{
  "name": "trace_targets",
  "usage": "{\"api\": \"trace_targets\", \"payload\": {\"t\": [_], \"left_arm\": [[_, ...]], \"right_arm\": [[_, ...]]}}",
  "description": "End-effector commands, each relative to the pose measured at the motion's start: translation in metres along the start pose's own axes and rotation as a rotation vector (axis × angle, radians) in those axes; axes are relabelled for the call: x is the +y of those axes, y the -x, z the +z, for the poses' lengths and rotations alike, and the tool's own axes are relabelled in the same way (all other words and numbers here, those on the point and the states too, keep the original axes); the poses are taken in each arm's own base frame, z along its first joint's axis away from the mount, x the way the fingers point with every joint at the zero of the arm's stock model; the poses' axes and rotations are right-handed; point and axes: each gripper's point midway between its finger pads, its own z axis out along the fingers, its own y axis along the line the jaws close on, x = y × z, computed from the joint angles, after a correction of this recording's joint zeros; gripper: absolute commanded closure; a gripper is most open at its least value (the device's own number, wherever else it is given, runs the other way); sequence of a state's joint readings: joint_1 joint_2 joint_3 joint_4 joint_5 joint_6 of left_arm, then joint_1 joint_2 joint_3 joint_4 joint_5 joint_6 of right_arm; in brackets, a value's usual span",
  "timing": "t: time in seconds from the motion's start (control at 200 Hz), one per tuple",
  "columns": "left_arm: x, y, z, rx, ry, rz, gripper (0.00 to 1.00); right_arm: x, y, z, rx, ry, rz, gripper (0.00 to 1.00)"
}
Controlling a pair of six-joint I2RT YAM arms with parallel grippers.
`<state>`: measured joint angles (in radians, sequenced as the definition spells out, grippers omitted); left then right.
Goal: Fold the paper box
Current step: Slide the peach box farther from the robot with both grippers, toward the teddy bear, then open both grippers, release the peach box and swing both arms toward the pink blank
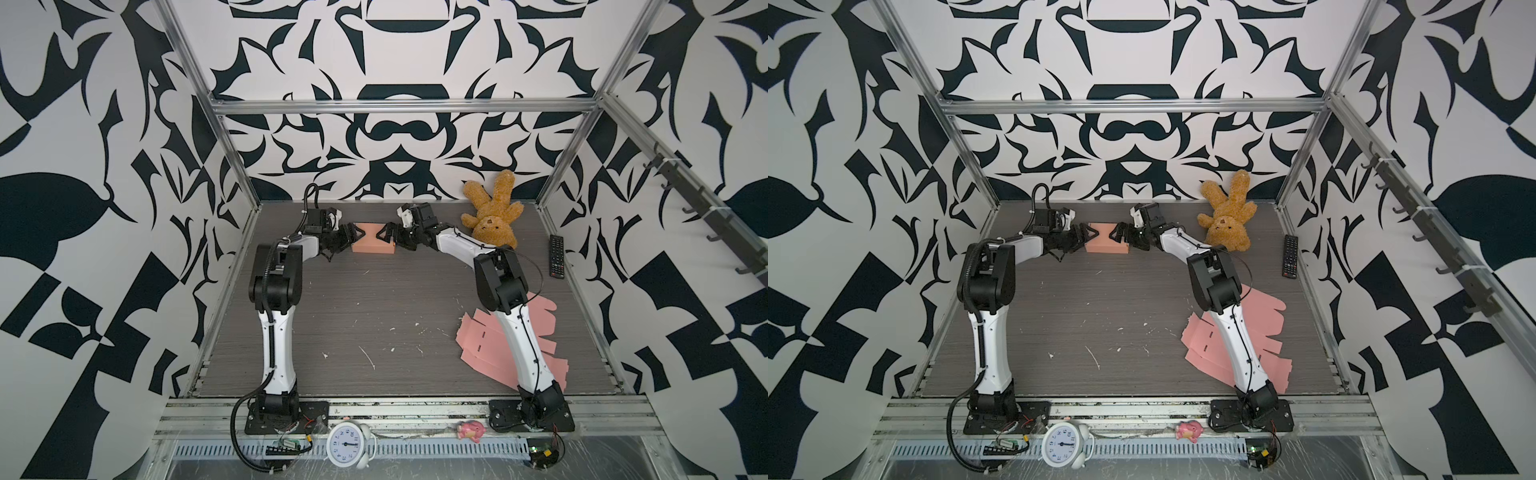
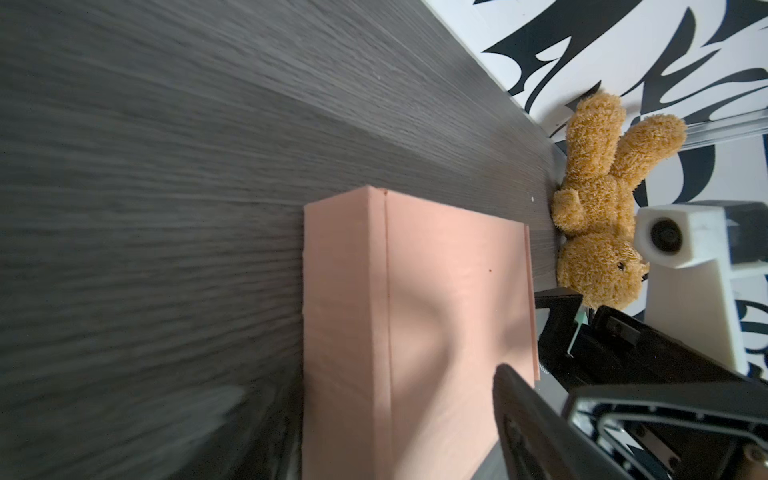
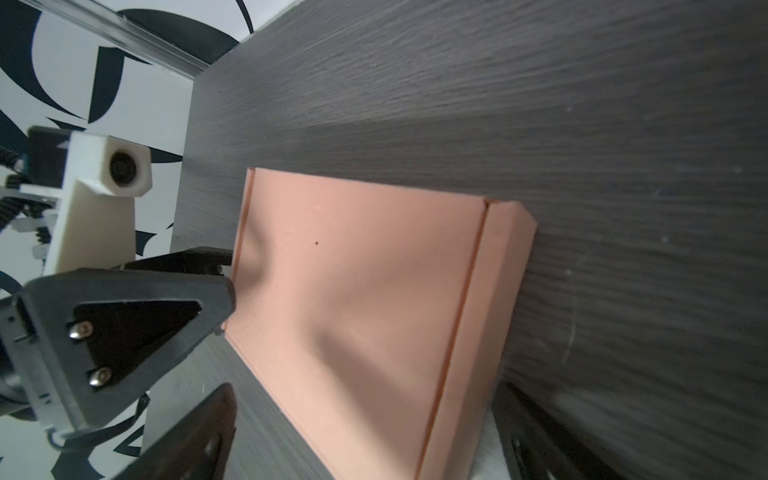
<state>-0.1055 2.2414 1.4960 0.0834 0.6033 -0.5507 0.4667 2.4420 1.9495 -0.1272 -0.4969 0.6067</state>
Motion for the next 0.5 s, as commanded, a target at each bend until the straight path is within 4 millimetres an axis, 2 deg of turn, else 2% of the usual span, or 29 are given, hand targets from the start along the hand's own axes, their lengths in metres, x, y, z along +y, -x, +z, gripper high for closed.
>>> {"api": "trace_targets", "payload": {"t": [0.0, 0.2, 0.22, 0.285, 0.495], "left_arm": [[-0.007, 0.002, -0.018, -0.010, -0.021, -0.012, 0.19], [-0.018, -0.004, -0.039, -0.026, -0.031, -0.009, 0.16], [-0.019, -0.004, -0.042, -0.029, -0.031, -0.007, 0.12], [-0.025, -0.009, -0.050, -0.028, -0.031, -0.010, 0.11], [-0.043, -0.043, -0.071, 0.009, -0.069, -0.044, 0.12]], "right_arm": [[0.026, 0.020, -0.023, -0.070, 0.019, -0.042, 0.01], [0.029, 0.018, -0.036, -0.080, 0.007, -0.052, 0.01], [0.031, 0.018, -0.039, -0.085, 0.005, -0.053, 0.01], [0.030, 0.014, -0.046, -0.087, -0.010, -0.058, 0.01], [0.032, -0.006, -0.077, -0.092, -0.038, -0.076, 0.01]]}}
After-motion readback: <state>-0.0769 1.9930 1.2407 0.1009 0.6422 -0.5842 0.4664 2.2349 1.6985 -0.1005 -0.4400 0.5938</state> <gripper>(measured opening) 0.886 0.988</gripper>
